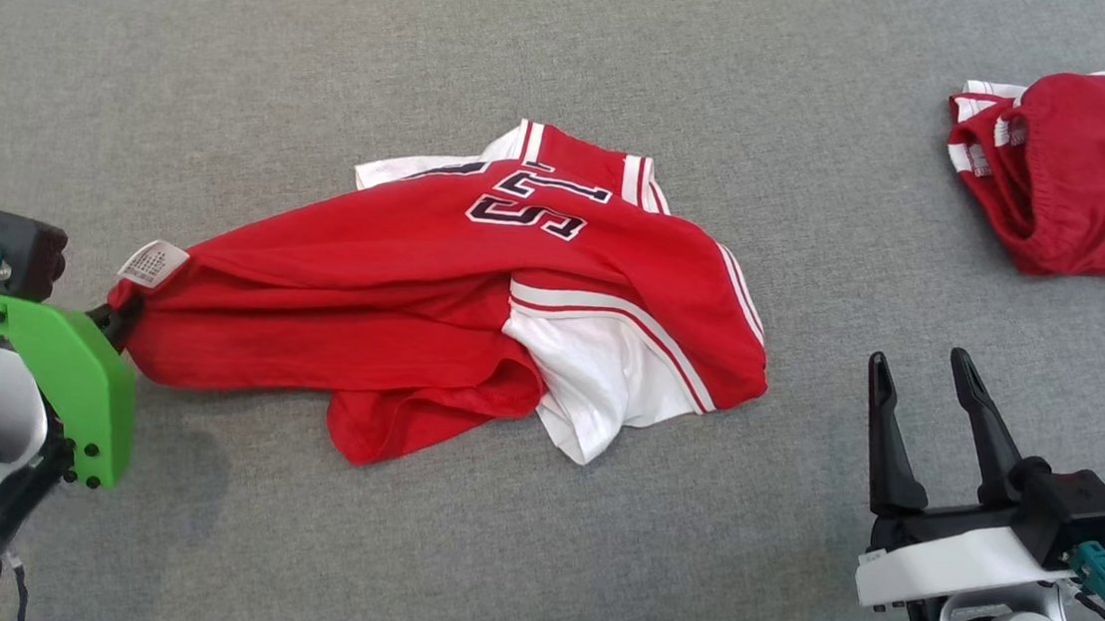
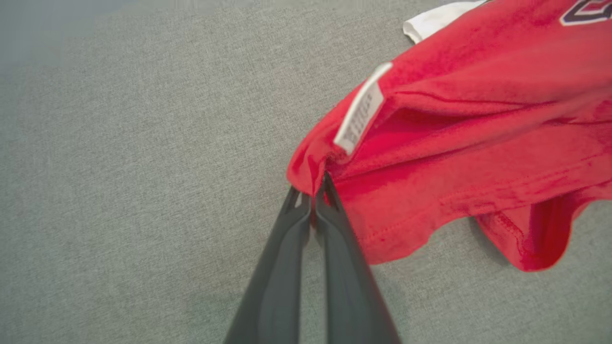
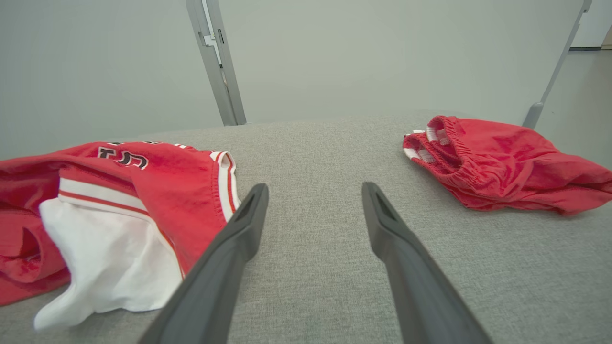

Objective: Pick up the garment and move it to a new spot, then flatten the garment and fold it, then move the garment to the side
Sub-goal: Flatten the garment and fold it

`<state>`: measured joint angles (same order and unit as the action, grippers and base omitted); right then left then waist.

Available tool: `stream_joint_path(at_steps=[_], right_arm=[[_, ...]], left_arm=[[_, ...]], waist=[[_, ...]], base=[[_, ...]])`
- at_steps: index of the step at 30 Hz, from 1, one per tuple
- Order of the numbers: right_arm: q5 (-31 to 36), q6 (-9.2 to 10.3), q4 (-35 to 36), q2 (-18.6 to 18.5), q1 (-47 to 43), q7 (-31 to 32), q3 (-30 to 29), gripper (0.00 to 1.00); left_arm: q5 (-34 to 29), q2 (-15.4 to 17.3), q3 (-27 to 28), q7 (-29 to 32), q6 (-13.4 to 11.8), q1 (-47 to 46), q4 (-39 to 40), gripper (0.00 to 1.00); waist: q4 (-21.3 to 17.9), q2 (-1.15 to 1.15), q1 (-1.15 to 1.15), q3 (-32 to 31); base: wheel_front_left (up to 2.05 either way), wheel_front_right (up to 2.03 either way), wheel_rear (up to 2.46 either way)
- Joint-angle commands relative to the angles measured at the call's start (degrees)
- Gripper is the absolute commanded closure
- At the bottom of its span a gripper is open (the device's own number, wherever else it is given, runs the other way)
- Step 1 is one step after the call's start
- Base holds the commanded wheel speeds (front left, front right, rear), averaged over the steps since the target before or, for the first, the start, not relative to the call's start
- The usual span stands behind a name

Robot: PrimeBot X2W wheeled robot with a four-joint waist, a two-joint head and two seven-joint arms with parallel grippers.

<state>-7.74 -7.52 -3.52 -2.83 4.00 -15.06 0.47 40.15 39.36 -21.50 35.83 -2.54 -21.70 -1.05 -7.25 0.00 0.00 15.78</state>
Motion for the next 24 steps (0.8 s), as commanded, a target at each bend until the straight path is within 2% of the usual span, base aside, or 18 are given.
stream_joint_path(at_steps=[1, 6, 7, 8, 9, 13, 16, 18, 19, 22, 23, 24], right_arm=[[0.7, 0.07, 0.1, -0.1, -0.5, -0.2, -0.4, 0.0], [1.8, 0.07, 0.4, -0.1, -1.9, -0.2, -1.6, 0.0], [2.0, 0.07, 0.5, -0.1, -2.2, -0.2, -1.9, 0.0], [2.1, 0.07, 0.5, -0.1, -2.5, -0.2, -2.1, 0.0], [2.3, 0.07, 0.6, -0.1, -2.7, -0.2, -2.3, 0.0], [3.2, 0.07, 0.9, -0.1, -3.6, -0.2, -2.9, 0.0], [3.7, 0.07, 1.1, -0.1, -4.1, -0.2, -3.3, 0.0], [4.0, 0.07, 1.2, -0.1, -4.6, -0.2, -3.5, 0.0], [4.1, 0.07, 1.2, -0.1, -5.0, -0.2, -3.6, 0.0], [4.3, 0.07, 1.2, -0.1, -5.1, -0.2, -3.8, 0.0], [4.4, 0.07, 1.3, -0.1, -5.1, -0.2, -3.9, 0.0], [4.5, 0.07, 1.3, -0.1, -5.3, -0.2, -3.9, 0.0]], left_arm=[[-0.9, -0.9, 0.8, -4.0, -0.7, 2.1, 0.1, 1.0], [-0.7, -4.5, 1.8, -12.3, -2.2, 6.6, -0.7, 1.0], [-0.4, -5.2, 1.9, -13.4, -2.3, 7.3, -1.0, 0.92], [-0.1, -6.0, 2.0, -14.4, -2.5, 8.0, -1.4, 0.73], [0.1, -6.5, 1.9, -15.3, -2.4, 8.6, -1.9, 0.67], [0.8, -8.6, 2.2, -19.2, -2.1, 10.3, -3.6, 0.66], [0.9, -9.6, 2.4, -21.6, -2.0, 11.3, -4.5, 0.52], [1.2, -10.2, 2.3, -22.8, -1.8, 12.2, -4.7, 0.21], [1.2, -10.3, 2.2, -23.2, -1.6, 12.7, -4.7, 0.26], [0.6, -10.3, 1.8, -24.3, -1.4, 13.7, -4.4, 0.26], [0.2, -10.3, 1.4, -24.5, -1.1, 14.4, -4.2, 0.31], [-0.1, -10.3, 1.0, -25.0, -0.9, 15.1, -4.0, 0.43]], waist=[[0.3, 0.0, 0.0, -0.3], [1.2, 0.0, 0.0, -1.3], [1.4, 0.0, 0.0, -1.5], [1.6, 0.0, 0.0, -1.7], [1.7, 0.0, 0.0, -1.9], [2.5, 0.0, 0.0, -2.8], [3.1, 0.0, 0.0, -3.3], [3.4, 0.0, 0.0, -3.6], [3.6, 0.0, 0.0, -3.7], [3.8, 0.0, 0.0, -3.9], [4.0, 0.0, 0.0, -4.0], [4.1, 0.0, 0.0, -4.1]], base=[[0.0, 0.0, 0.0], [0.0, 0.0, 0.0], [0.0, 0.0, 0.0], [0.0, 0.0, 0.0], [0.0, 0.0, 0.0], [0.0, 0.0, 0.0], [0.0, 0.0, 0.0], [0.0, 0.0, 0.0], [0.0, 0.0, 0.0], [0.0, 0.0, 0.0], [0.0, 0.0, 0.0], [0.0, 0.0, 0.0]])
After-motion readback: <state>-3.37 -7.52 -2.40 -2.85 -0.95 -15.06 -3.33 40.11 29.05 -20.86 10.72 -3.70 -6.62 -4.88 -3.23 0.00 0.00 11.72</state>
